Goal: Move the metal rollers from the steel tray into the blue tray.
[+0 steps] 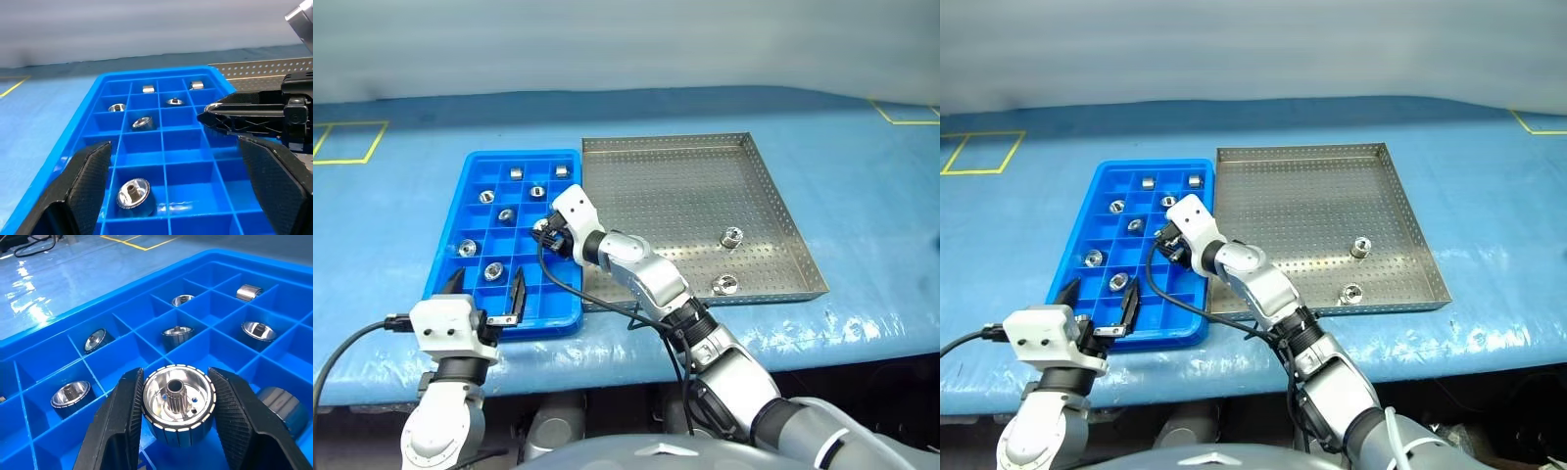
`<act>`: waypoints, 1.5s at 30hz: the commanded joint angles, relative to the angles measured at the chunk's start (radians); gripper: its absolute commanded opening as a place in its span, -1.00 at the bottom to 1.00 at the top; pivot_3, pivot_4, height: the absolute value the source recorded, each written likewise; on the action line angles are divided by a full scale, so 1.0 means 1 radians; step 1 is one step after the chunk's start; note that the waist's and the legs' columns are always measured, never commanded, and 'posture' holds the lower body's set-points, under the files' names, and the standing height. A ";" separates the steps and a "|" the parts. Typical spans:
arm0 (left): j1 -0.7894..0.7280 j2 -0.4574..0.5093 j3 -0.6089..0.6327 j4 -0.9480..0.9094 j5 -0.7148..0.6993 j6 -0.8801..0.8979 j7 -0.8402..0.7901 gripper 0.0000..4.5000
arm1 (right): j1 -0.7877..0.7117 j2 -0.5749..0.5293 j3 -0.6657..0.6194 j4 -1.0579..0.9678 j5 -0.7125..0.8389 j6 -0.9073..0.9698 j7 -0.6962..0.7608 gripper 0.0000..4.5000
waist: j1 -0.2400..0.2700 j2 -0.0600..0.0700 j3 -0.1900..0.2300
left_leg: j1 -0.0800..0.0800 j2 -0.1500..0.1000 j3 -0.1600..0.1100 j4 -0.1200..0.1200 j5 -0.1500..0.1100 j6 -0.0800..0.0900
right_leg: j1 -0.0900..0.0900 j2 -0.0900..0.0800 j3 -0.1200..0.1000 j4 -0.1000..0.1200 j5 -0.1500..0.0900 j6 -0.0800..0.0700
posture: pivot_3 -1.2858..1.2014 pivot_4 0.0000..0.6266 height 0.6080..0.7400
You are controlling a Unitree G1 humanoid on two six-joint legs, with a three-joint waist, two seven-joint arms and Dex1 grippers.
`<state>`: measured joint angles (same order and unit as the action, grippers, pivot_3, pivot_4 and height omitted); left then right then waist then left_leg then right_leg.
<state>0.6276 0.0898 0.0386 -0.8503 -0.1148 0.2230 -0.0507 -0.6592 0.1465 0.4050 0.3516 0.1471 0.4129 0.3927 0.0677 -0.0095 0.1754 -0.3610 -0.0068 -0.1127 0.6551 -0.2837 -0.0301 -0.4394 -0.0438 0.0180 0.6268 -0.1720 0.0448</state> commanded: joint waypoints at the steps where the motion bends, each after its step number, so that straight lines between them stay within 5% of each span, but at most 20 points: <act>1: 0.022 -0.011 -0.006 -0.064 0.025 -0.040 0.012 1.00 | -0.139 0.183 -0.004 0.035 0.021 -0.053 0.017 -0.24 | 0.011 0.000 0.000 | 0.000 0.000 0.000 0.000 0.000 0.000 | 0.000 0.000 0.000 0.000 0.000 0.000 | 0.38 -0.52 1.00; 12: 0.029 -0.029 -0.035 -0.057 0.048 -0.046 0.016 1.00 | -0.201 0.203 -0.012 0.221 0.034 -0.121 0.033 -0.24 | 0.041 0.000 0.000 | 0.000 0.000 0.000 -0.001 0.000 0.000 | -0.001 0.000 0.000 0.000 0.000 -0.001 | 0.38 -0.52 1.00; 21: -0.034 0.002 -0.037 -0.021 0.022 -0.010 -0.022 1.00 | -0.171 0.177 -0.033 0.172 0.052 -0.106 -0.019 0.99 | 0.038 0.001 0.000 | 0.000 0.000 0.000 -0.001 0.000 0.000 | 0.000 0.000 0.000 0.001 -0.001 -0.001 | 0.30 -0.52 1.00; 33: -0.266 0.077 -0.057 0.129 -0.052 0.056 -0.141 1.00 | 0.007 -0.035 -0.205 -0.221 -0.036 0.166 -0.378 0.99 | -0.034 0.000 -0.001 | -0.002 0.000 0.000 -0.001 0.000 -0.001 | -0.002 0.000 0.000 0.000 0.000 0.000 | 0.08 -0.52 1.00; 45: -0.402 0.125 -0.097 0.219 -0.087 0.089 -0.238 1.00 | 0.119 0.023 -0.380 -0.323 -0.195 0.240 -0.743 0.99 | -0.142 0.002 -0.002 | -0.001 0.000 0.003 0.000 0.000 -0.001 | -0.002 0.000 0.002 0.001 0.004 0.003 | -0.02 -0.52 1.00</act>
<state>0.2330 0.2080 -0.0519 -0.6266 -0.1821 0.3173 -0.2769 -0.5381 0.1479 0.0415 0.0887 -0.0324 0.6623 -0.3165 -0.0745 -0.0072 0.1733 -0.3626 -0.0063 -0.1098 0.6548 -0.2833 -0.0307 -0.4417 -0.0440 0.0203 0.6278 -0.1683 0.0478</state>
